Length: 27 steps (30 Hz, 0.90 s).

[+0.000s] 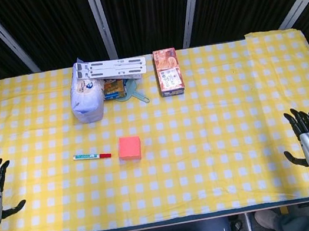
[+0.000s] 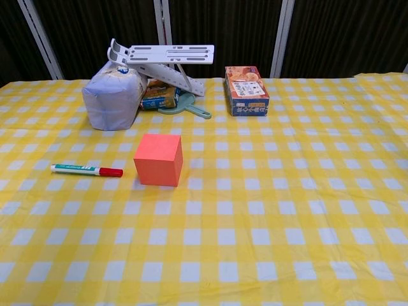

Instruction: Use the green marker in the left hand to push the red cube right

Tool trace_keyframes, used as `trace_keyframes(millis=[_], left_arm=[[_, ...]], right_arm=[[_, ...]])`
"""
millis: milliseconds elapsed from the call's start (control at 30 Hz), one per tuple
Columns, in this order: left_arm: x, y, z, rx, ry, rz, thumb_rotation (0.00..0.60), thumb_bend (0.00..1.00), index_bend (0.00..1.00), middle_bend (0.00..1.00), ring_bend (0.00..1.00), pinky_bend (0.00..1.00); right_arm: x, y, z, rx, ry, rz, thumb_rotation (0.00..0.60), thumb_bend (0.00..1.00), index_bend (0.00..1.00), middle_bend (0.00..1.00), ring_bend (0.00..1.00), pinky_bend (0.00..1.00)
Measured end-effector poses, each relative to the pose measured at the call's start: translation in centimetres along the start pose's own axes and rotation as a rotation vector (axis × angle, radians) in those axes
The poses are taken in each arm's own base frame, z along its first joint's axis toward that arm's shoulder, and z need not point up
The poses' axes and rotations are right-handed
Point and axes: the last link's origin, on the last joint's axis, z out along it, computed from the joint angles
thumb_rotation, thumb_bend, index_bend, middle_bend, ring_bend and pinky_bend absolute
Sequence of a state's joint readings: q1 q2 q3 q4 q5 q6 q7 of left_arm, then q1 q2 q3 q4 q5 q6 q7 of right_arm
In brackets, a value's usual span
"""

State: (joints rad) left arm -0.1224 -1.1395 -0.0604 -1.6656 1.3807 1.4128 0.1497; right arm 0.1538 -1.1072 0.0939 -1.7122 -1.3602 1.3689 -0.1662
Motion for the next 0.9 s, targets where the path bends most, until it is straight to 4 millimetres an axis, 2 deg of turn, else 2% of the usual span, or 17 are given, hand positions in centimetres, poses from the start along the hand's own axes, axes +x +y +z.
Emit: trace_keyframes(millis=[433, 600, 767, 900], left_arm=[[0.0, -0.1, 0.0, -0.003, 0.0, -0.003, 0.6, 0.13, 0.0, 0.0, 0.0, 0.02], [0.1, 0.2, 0.8, -0.003, -0.007, -0.021, 0.6, 0.13, 0.01, 0.0, 0.0, 0.05], [0.2, 1.0, 2.8, -0.021, -0.018, -0.009, 0.6, 0.13, 0.13, 0.02, 0.0, 0.12], [-0.3, 2.6, 5.3, -0.039, -0.038, 0.014, 0.6, 0.18, 0.26, 0.07, 0.01, 0.15]], right_arm=[[0.0, -0.1, 0.0, 0.006, 0.012, 0.0, 0.6, 0.3, 0.0, 0.0, 0.0, 0.0], [0.0, -0.1, 0.1, -0.002, 0.011, 0.004, 0.6, 0.3, 0.0, 0.0, 0.0, 0.0], [0.0, -0.2, 0.1, 0.003, 0.01, -0.001, 0.6, 0.3, 0.0, 0.0, 0.0, 0.0], [-0.1, -0.2, 0.1, 0.002, 0.007, 0.005, 0.6, 0.3, 0.0, 0.0, 0.0, 0.0]])
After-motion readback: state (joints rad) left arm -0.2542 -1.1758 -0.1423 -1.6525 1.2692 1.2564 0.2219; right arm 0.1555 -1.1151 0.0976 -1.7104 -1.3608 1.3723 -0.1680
